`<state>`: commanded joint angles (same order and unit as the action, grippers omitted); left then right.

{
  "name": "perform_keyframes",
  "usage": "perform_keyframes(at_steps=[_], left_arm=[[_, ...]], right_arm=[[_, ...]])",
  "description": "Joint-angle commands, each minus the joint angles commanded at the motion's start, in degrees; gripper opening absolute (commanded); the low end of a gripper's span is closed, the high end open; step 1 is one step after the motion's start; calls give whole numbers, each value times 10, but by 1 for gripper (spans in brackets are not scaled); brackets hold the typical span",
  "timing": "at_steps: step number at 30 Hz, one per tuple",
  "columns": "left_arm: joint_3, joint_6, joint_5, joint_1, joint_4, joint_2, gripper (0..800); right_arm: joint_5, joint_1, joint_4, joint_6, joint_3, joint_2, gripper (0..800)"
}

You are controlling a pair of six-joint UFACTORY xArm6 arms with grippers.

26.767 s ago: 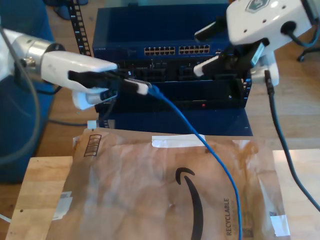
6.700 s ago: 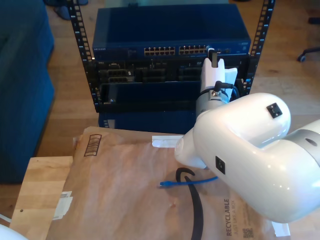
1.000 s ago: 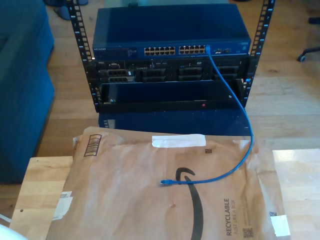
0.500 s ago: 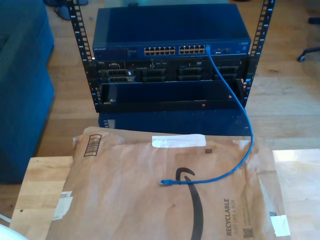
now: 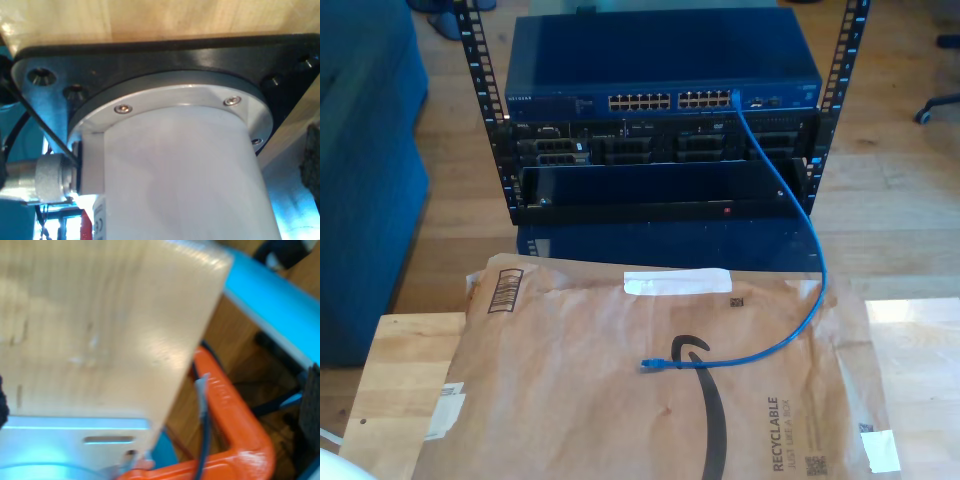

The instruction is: Grab the cable and plug it in

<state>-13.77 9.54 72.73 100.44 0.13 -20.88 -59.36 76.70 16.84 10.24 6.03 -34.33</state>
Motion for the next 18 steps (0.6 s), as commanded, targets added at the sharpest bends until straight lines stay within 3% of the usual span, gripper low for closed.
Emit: perform_keyframes(at_steps=[5,18], left_arm=[[0,0,0,0,0,0,800],[0,0,0,0,0,0,800]], right_arm=[[53,3,-6,0,-21,4,800],[55,2,-4,1,-24,4,800]])
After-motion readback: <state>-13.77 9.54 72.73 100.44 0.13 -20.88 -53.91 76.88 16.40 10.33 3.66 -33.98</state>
